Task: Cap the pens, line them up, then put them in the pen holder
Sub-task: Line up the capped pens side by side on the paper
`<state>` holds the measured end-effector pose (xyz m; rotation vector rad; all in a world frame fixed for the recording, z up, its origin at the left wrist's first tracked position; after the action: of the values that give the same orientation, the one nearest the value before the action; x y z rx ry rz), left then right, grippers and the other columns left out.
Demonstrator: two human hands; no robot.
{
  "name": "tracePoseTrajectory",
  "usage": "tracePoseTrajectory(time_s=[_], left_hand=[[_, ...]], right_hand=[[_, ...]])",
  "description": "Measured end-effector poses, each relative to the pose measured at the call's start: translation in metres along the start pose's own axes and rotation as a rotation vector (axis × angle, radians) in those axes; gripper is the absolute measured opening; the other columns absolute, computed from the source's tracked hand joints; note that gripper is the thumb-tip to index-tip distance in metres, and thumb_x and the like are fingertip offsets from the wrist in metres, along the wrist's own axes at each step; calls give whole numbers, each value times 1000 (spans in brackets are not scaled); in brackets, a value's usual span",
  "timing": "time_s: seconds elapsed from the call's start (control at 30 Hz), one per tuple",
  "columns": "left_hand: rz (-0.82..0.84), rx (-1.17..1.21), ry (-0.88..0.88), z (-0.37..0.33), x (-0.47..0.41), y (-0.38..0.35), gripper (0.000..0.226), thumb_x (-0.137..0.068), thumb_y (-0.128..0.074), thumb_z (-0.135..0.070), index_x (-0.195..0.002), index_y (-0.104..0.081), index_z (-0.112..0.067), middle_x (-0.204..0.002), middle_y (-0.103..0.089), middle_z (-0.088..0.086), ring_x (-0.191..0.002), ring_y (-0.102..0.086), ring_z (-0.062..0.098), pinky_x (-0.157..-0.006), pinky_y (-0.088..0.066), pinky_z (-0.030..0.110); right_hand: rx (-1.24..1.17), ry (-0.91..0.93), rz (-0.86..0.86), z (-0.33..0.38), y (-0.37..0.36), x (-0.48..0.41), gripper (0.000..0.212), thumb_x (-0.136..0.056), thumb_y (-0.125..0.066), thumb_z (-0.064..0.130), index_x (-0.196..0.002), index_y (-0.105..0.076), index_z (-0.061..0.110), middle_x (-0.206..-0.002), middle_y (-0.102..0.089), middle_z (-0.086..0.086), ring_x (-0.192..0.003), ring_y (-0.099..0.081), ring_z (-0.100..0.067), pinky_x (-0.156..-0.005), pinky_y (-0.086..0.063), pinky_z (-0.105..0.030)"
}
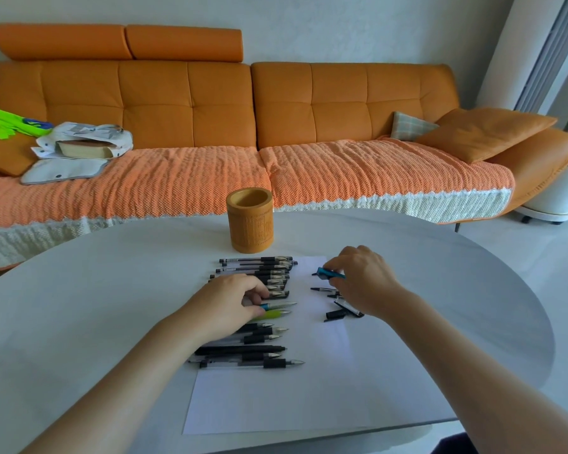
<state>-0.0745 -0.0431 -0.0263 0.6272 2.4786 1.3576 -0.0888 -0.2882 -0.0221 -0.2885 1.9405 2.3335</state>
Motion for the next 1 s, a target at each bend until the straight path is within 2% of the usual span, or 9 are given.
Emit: tracePoseTrajectory(time_s=[0.17, 0.27, 0.33, 0.4, 0.5, 0.83, 1.0], left_hand=[[2, 14, -14, 0, -2, 1, 14, -85, -72, -27, -94, -69, -36, -92, -58, -15, -82, -57, 2, -72, -43, 15], [-52, 43, -23, -1, -2, 9, 10, -91, -65, -28, -99, -68, -33, -96, -56, -13, -85, -56, 4, -73, -43, 18], [-85, 59, -37, -2, 0, 14, 13, -94, -59, -28, -104, -66, -33, -97, -55, -18, -88, -55, 2, -73, -41, 18], [-90, 91, -28, -2, 3, 18, 15, -96, -56, -29, -107, -64, -35, -95, -58, -22, -88, -56, -1, -72, -41, 19], [-63, 107, -26, -1, 7, 20, 15, -97, -53, -29, -105, -62, -38, -88, -66, -19, -81, -59, 0, -69, -42, 21], [-46, 74, -8, 2, 10, 22, 17, -98, -53, -30, -109, -63, -39, -86, -67, -19, -77, -57, 2, -72, -48, 28], [-35, 70, -29, -1, 10, 21, 17, -98, -52, -33, -106, -63, -43, -83, -66, -20, -69, -56, 1, -66, -45, 26]], right_hand=[[-164, 8, 2, 15, 7, 3, 27, -95, -56, 21, -120, -64, 27, -112, -62, 5, -102, -56, -20, -84, -46, -32], [-252, 38, 36, 27, 10, 7, 26, -94, -57, 19, -118, -62, 27, -111, -64, 7, -97, -58, -17, -80, -48, -30], [-299, 56, 42, 32, 11, 10, 26, -93, -61, 20, -118, -63, 27, -110, -64, 7, -96, -59, -16, -82, -49, -29], [-342, 54, 43, 35, 10, 10, 27, -91, -63, 20, -117, -64, 27, -109, -64, 7, -96, -59, -15, -84, -51, -30], [-394, 49, 38, 38, 7, 8, 26, -90, -65, 19, -114, -66, 29, -106, -64, 8, -94, -59, -13, -86, -52, -31], [-422, 111, 32, 43, 5, 7, 26, -89, -68, 18, -114, -68, 28, -105, -63, 10, -91, -58, -9, -81, -47, -18], [-445, 158, 39, 51, 3, 9, 26, -89, -69, 21, -112, -69, 32, -102, -63, 11, -88, -58, -6, -79, -49, -19]])
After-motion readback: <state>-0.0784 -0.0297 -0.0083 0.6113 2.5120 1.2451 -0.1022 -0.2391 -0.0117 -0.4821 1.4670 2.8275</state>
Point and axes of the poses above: each hand's wrist, its own x-axis away from the middle knuckle, its own y-axis out of the back of the hand, z = x × y, the point moved 3 cm from there along -x, towards the middle knuckle
